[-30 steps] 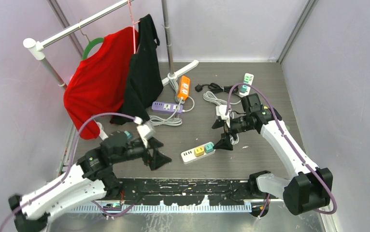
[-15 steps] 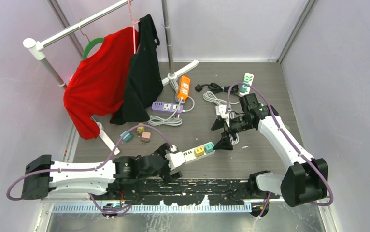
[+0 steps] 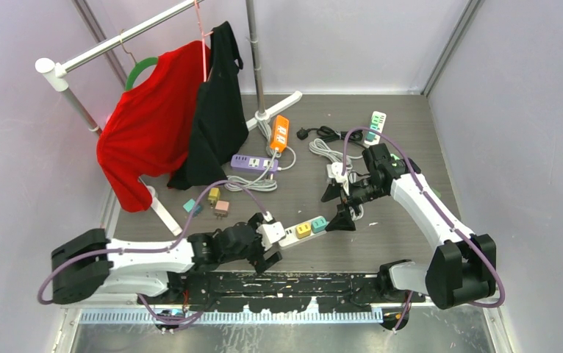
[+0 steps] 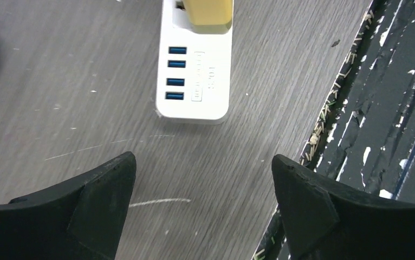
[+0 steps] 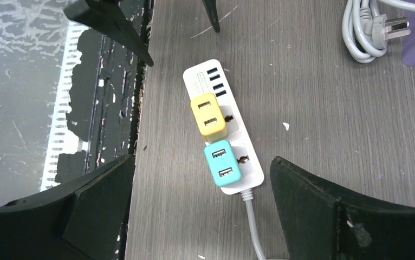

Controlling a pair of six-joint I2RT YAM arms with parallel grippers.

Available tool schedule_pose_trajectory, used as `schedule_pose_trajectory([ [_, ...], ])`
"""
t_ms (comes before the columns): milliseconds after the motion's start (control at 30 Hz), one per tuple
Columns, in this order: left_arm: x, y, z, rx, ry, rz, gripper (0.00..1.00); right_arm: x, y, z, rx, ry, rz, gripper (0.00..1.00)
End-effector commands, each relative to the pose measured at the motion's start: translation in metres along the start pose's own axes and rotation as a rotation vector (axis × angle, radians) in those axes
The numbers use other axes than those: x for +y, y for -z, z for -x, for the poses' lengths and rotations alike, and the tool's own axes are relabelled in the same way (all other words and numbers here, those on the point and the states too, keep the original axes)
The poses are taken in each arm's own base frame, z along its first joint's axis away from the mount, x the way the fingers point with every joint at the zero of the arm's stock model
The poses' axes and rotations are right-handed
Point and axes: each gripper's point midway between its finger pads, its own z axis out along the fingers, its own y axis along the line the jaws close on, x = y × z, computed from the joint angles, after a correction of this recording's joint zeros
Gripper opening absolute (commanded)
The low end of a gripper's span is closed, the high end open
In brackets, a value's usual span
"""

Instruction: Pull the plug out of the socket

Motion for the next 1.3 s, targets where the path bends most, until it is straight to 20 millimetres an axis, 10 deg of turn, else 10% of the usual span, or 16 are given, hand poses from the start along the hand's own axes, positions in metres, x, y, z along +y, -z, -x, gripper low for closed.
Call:
schedule_pose_trajectory([
  [0, -0.013, -0.026, 0.047, -0.131, 0.054, -0.062, 0.92, -0.006, 0.003, 0.008, -0.01, 0.041, -0.01, 1.0],
  [300, -0.006, -0.07, 0.036, -0.056, 0.085, 0.012, 0.76, -0.004, -0.004, -0.007, 0.039, 0.112, 0.011, 1.0],
  [667, -0.012, -0.085, 0.024, -0.022, 0.08, -0.009, 0.16, -0.022, -0.037, -0.027, 0.122, 0.258, -0.064, 0.97],
  [900, -0.017, -0.084, 0.024, -0.025, 0.047, -0.046, 0.08, -0.032, -0.061, -0.031, 0.126, 0.308, -0.095, 0.94],
  [1267, -0.019, -0.085, 0.017, -0.027, 0.005, -0.067, 0.03, -0.009, -0.079, -0.056, 0.272, 0.325, 0.103, 0.42],
])
